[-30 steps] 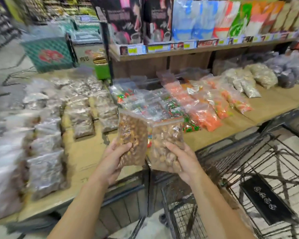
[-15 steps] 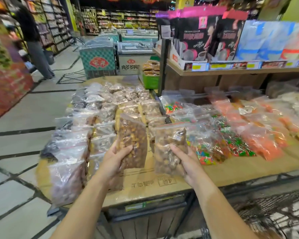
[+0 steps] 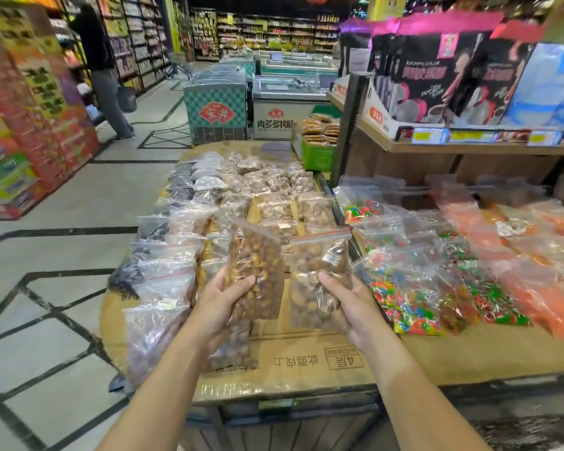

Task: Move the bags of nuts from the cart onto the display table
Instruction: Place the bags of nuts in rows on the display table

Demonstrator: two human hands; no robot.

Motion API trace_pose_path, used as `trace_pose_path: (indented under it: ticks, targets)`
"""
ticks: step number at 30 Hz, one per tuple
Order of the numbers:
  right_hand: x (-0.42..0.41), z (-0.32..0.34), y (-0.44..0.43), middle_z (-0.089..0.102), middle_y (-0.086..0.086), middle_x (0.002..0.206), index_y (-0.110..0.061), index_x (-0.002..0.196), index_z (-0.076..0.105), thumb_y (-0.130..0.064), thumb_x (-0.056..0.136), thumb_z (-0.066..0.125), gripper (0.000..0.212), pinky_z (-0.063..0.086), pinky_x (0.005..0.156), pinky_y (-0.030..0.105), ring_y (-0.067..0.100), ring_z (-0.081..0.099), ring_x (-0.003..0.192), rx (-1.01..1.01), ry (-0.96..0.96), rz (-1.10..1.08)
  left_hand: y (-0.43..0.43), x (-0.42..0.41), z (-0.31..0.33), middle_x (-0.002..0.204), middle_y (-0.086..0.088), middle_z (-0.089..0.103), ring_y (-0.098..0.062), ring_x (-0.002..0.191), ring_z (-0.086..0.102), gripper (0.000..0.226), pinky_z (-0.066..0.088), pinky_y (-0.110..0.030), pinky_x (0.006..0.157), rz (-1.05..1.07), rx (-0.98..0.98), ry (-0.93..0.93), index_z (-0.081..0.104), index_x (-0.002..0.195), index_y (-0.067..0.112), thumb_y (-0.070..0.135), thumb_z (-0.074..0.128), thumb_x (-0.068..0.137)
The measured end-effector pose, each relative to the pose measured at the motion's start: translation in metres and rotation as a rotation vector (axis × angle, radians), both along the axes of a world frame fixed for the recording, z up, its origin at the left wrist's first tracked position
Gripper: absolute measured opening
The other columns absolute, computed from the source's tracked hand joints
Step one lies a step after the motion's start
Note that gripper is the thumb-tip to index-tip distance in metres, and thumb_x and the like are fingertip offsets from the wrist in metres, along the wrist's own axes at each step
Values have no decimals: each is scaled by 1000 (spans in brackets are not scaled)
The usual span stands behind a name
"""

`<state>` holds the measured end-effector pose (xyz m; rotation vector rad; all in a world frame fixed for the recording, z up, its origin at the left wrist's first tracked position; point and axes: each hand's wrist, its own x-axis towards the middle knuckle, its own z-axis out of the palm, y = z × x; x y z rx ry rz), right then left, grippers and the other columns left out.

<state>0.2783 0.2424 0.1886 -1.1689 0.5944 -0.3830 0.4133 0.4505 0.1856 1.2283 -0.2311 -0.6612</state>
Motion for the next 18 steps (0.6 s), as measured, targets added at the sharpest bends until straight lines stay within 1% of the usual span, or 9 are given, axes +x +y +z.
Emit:
trace_pose_path:
  ticks: [2, 5, 6, 8, 10, 11, 14, 16, 18]
  targets:
    - [6, -1, -8, 79, 13, 117, -12, 128, 68, -16, 92, 80, 38, 62, 92, 51, 34, 76, 108, 9, -2, 13, -6, 4, -1, 118, -13, 79, -29, 103, 77, 49, 56, -52, 100, -2, 12, 1, 57, 142, 16, 7, 70, 95]
    - [17, -6, -26, 77, 20, 119, -14, 122, 71, -15, 91, 81, 33, 57, 96, 54, 39, 74, 106, 36, -5, 28, -20, 7, -1, 119, -14, 78, -28, 102, 76, 44, 56, -49, 99, 6, 10, -18, 60, 139, 15, 4, 67, 97]
    - [21, -8, -33, 76, 23, 120, -14, 120, 72, -15, 89, 82, 32, 54, 94, 54, 39, 70, 103, 46, -12, 30, -25, 8, -2, 119, -14, 78, -28, 102, 76, 44, 57, -48, 98, 11, 12, -32, 60, 139, 15, 3, 67, 96]
    - [29, -9, -47, 77, 23, 116, -15, 117, 73, -16, 86, 85, 34, 53, 93, 59, 40, 66, 101, 59, -10, 44, -36, 12, -4, 120, -14, 78, -28, 104, 76, 49, 57, -46, 96, 24, 7, -41, 60, 140, 17, 6, 71, 94]
    - [36, -10, -61, 77, 23, 117, -14, 118, 72, -15, 87, 84, 33, 52, 96, 66, 41, 67, 102, 70, 1, 66, -48, 16, -6, 124, -14, 76, -30, 108, 75, 59, 56, -49, 98, 30, 7, -37, 58, 143, 18, 12, 78, 88]
    - [39, -11, -69, 76, 23, 117, -14, 117, 72, -14, 88, 83, 31, 53, 94, 64, 41, 66, 101, 75, 1, 75, -54, 17, -6, 124, -15, 76, -30, 108, 75, 61, 56, -50, 99, 36, 4, -33, 58, 143, 19, 13, 80, 87]
    - [46, -13, -90, 76, 25, 115, -15, 114, 73, -14, 88, 84, 28, 53, 91, 54, 40, 64, 99, 94, 3, 95, -71, 22, -9, 120, -15, 77, -30, 105, 76, 59, 58, -50, 96, 54, 0, -30, 58, 141, 17, 12, 77, 85]
    - [49, -14, -102, 78, 18, 113, -15, 117, 72, -15, 88, 84, 31, 57, 91, 59, 38, 69, 98, 83, 10, 100, -82, 23, -10, 118, -14, 78, -29, 102, 76, 59, 59, -48, 92, 60, 8, -16, 59, 139, 16, 12, 76, 83]
    - [51, -16, -114, 77, 19, 118, -14, 120, 71, -15, 89, 83, 33, 56, 96, 65, 36, 72, 97, 72, 3, 108, -92, 23, -12, 117, -15, 78, -27, 99, 77, 46, 62, -42, 82, 67, 22, -19, 61, 135, 15, 4, 70, 91]
